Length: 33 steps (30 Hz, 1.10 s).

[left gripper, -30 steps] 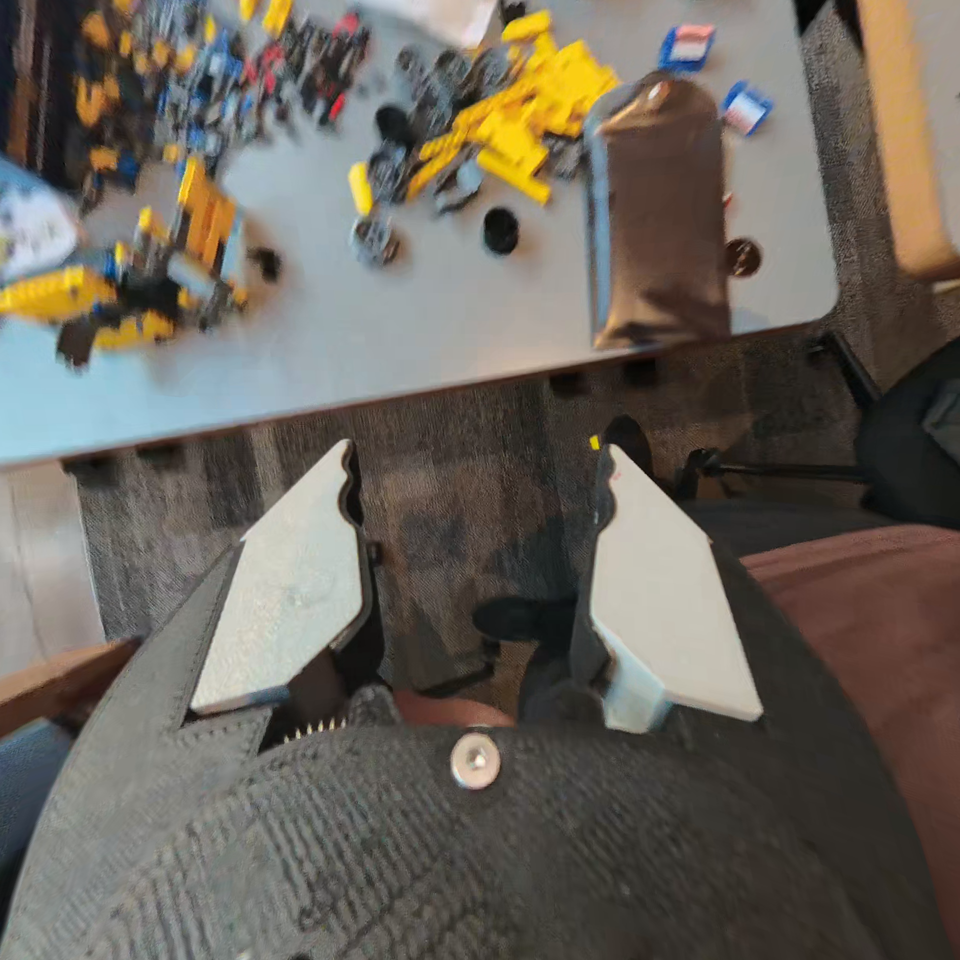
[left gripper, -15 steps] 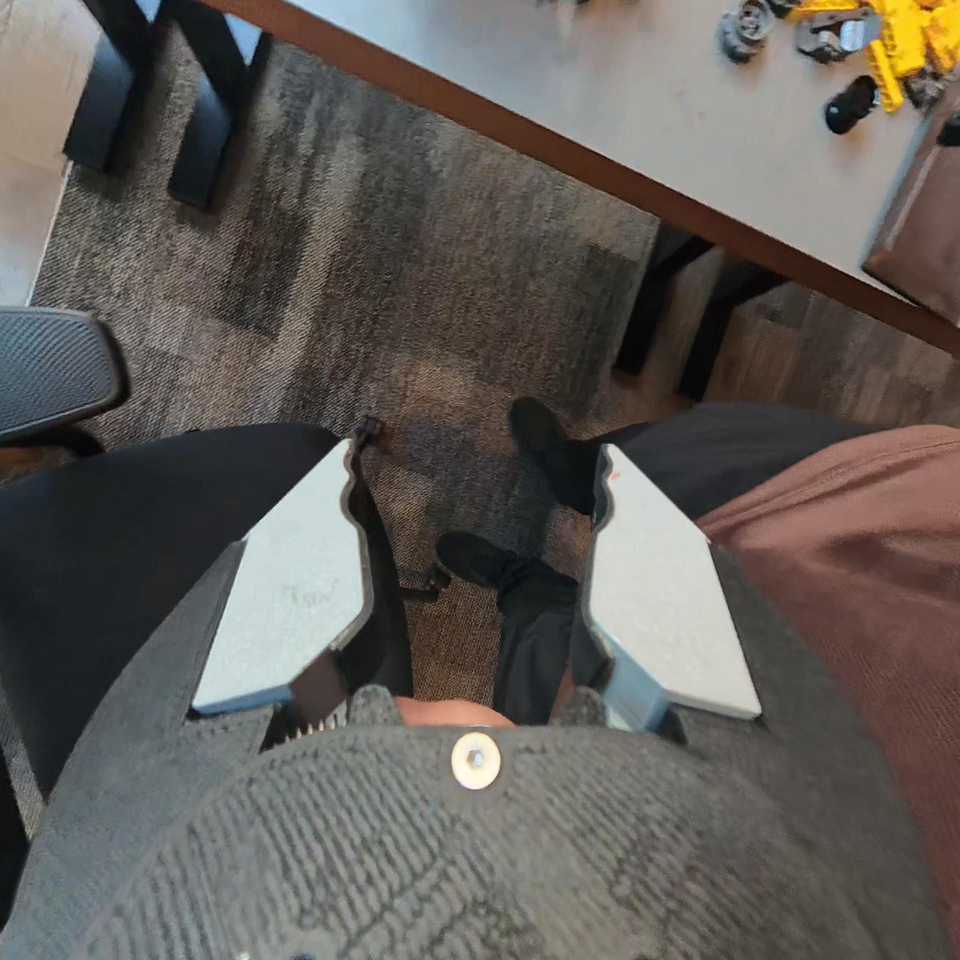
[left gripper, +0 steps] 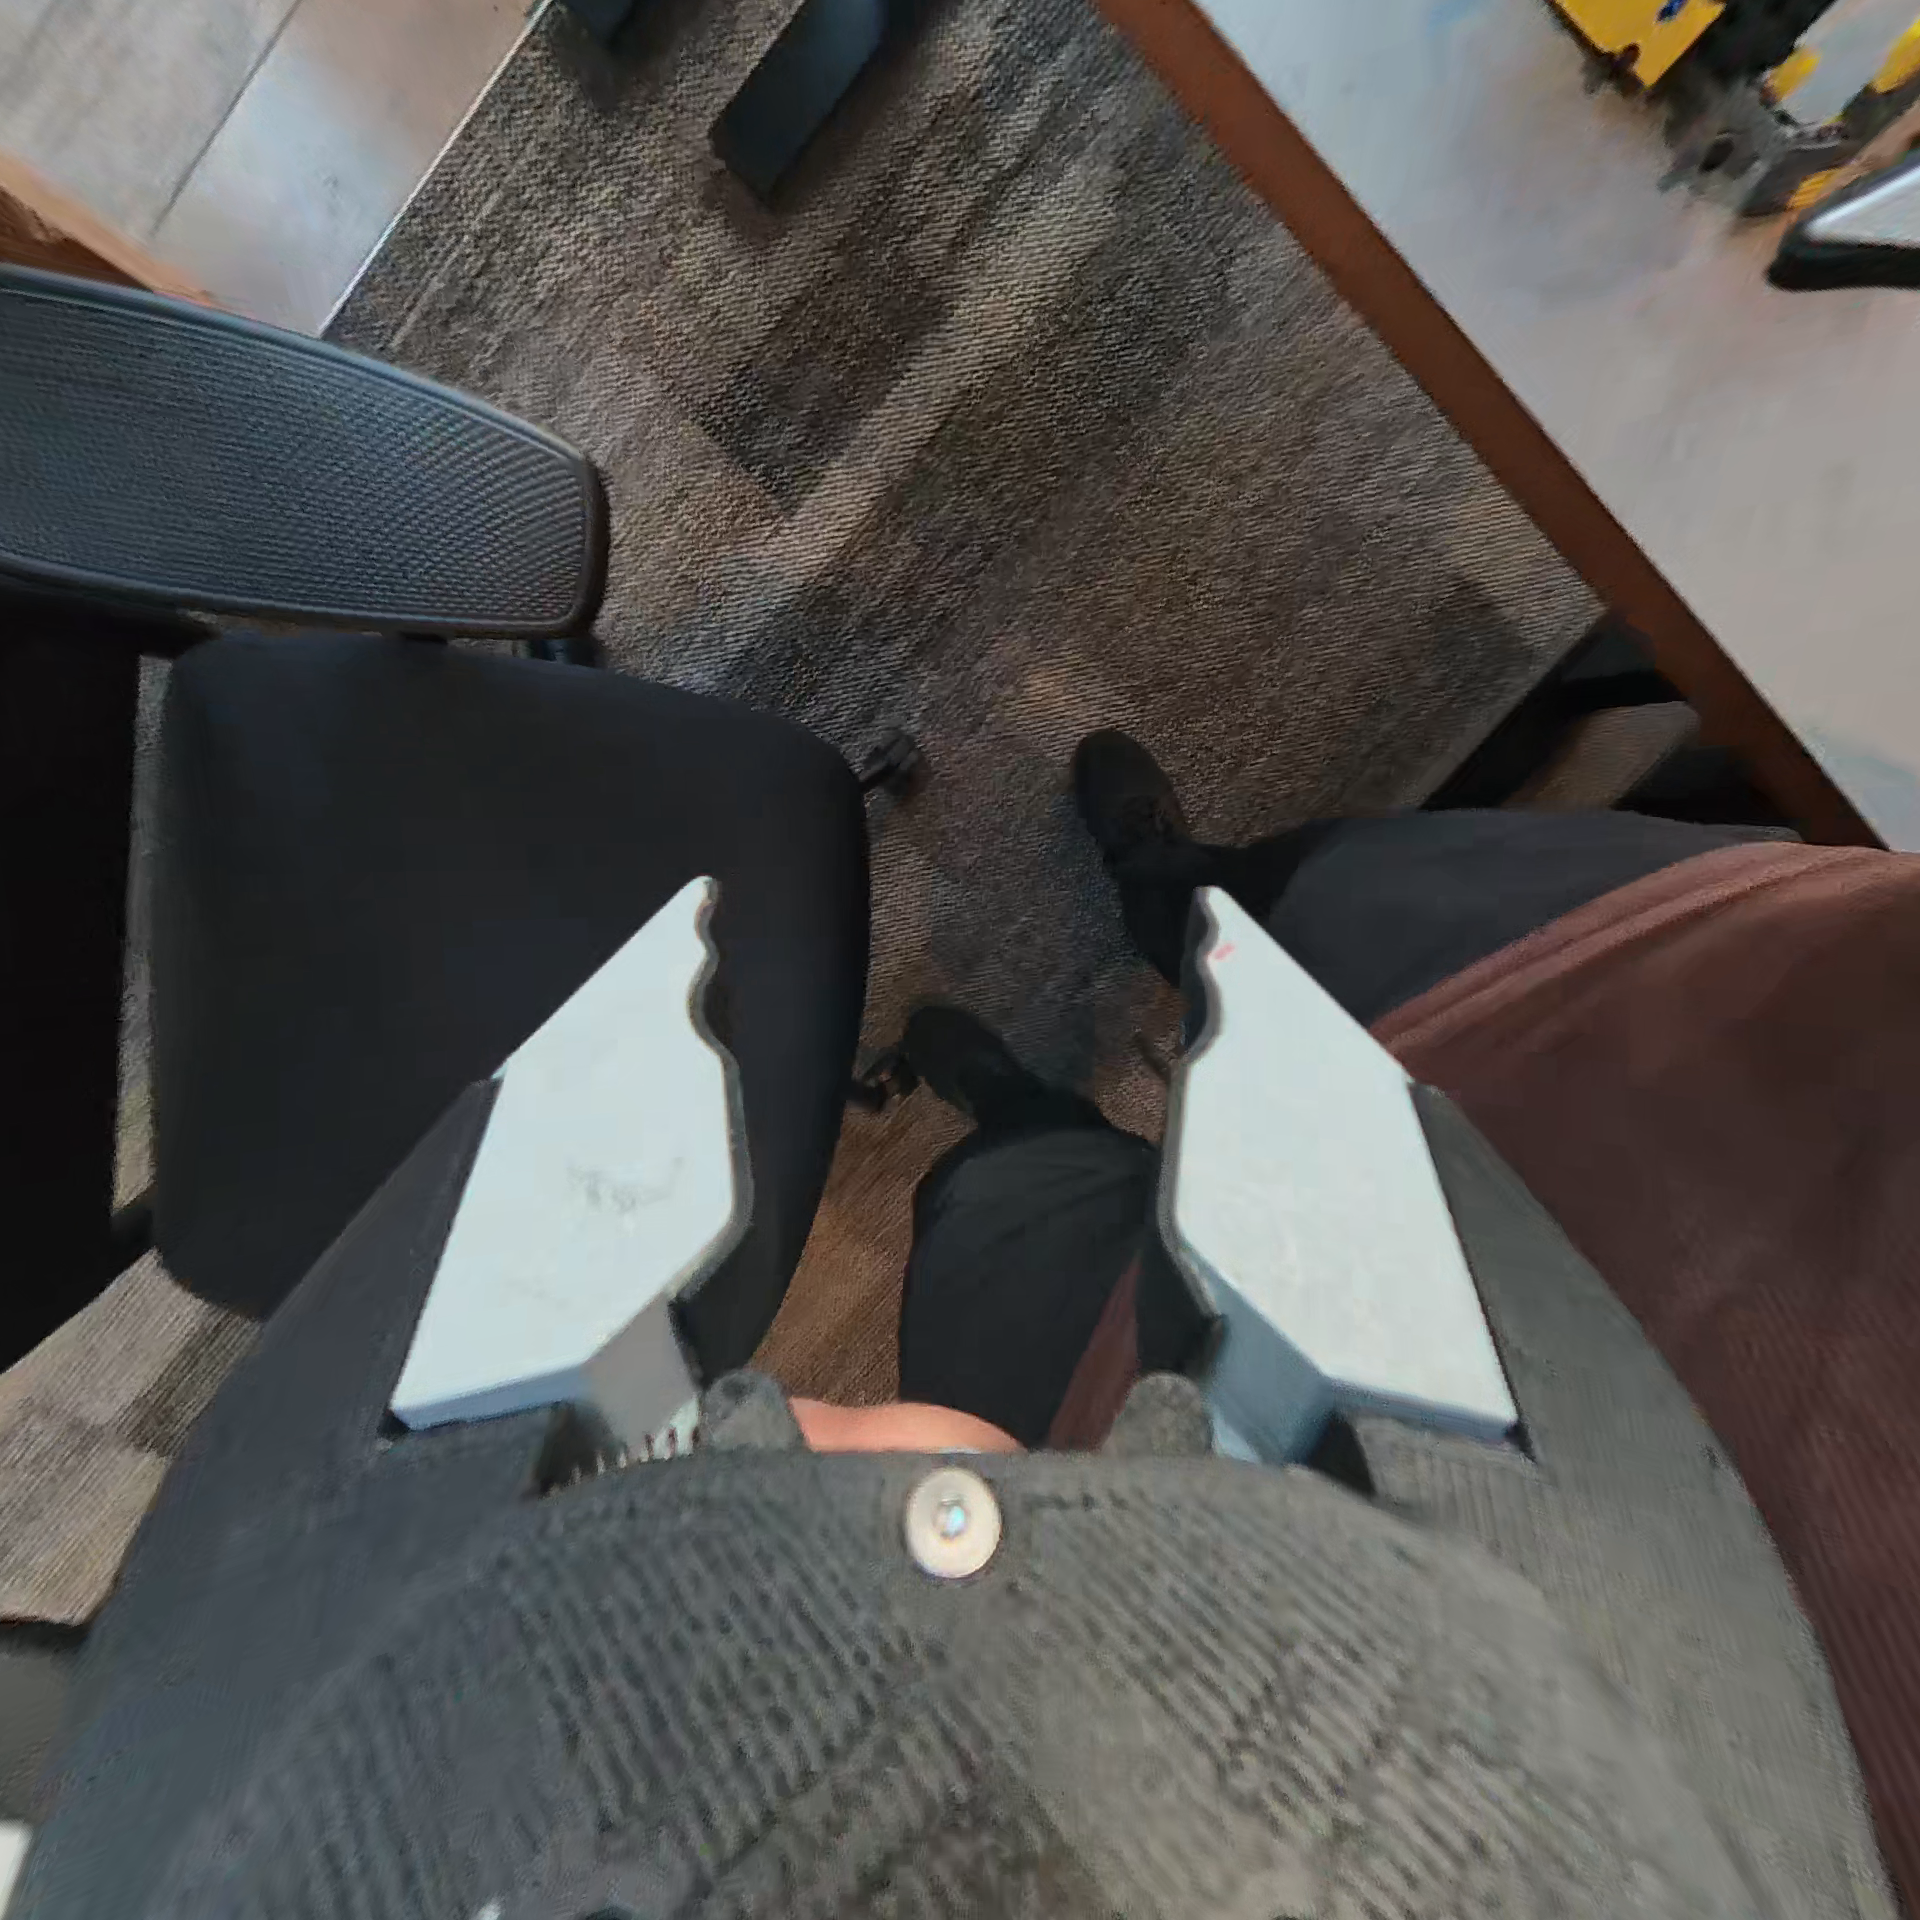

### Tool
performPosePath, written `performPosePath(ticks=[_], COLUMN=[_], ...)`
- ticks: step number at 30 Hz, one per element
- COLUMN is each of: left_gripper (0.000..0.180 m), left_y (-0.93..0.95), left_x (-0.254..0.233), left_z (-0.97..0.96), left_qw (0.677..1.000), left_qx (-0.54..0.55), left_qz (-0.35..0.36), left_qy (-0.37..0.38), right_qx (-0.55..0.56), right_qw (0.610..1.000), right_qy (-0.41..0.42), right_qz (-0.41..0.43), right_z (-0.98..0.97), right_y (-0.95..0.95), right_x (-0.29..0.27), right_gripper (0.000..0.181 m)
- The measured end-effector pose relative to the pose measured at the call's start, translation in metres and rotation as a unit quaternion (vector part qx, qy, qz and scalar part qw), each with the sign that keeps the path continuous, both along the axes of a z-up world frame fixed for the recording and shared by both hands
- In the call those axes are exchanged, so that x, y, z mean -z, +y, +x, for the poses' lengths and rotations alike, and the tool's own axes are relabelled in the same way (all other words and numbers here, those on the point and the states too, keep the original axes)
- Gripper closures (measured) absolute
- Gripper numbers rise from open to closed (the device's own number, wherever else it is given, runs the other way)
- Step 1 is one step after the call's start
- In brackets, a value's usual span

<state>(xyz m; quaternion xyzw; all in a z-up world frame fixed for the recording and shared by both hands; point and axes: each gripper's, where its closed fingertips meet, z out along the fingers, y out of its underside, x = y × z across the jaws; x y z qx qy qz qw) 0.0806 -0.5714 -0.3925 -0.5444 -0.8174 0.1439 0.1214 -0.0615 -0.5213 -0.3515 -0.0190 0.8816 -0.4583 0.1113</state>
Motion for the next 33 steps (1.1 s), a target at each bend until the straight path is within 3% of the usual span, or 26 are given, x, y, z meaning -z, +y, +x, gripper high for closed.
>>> performPosePath(ticks=[8,13,18,23,26,33], left_gripper=[0.094,0.095,0.098,0.097,0.096,0.096], left_y=[-0.007,0.001,0.021,0.062,0.099,0.176], left_x=[-0.004,0.007,0.001,0.004,0.017,0.005], left_z=[-0.03,-0.065,-0.1,-0.114,-0.107,-0.082], left_qw=[1.0,0.989,0.959,0.901,0.856,0.775], left_qx=[0.027,0.146,0.28,0.425,0.509,0.628], left_qz=[0.0,0.008,0.031,0.044,0.061,0.061], left_qy=[-0.008,-0.003,0.037,0.075,0.063,0.048], right_qx=[0.006,0.097,0.22,0.382,0.481,0.63], right_qw=[0.995,0.99,0.97,0.915,0.862,0.759], right_qy=[0.089,0.103,0.097,0.058,0.018,-0.028], right_qz=[-0.045,-0.032,0.031,0.118,0.163,0.162], right_z=[-0.034,-0.052,-0.05,-0.001,0.052,0.14], right_y=[-0.013,0.006,0.064,0.161,0.223,0.311], right_x=[-0.022,-0.028,-0.02,0.002,0.021,0.031], right_gripper=[0.119,0.113,0.112,0.111,0.106,0.105])
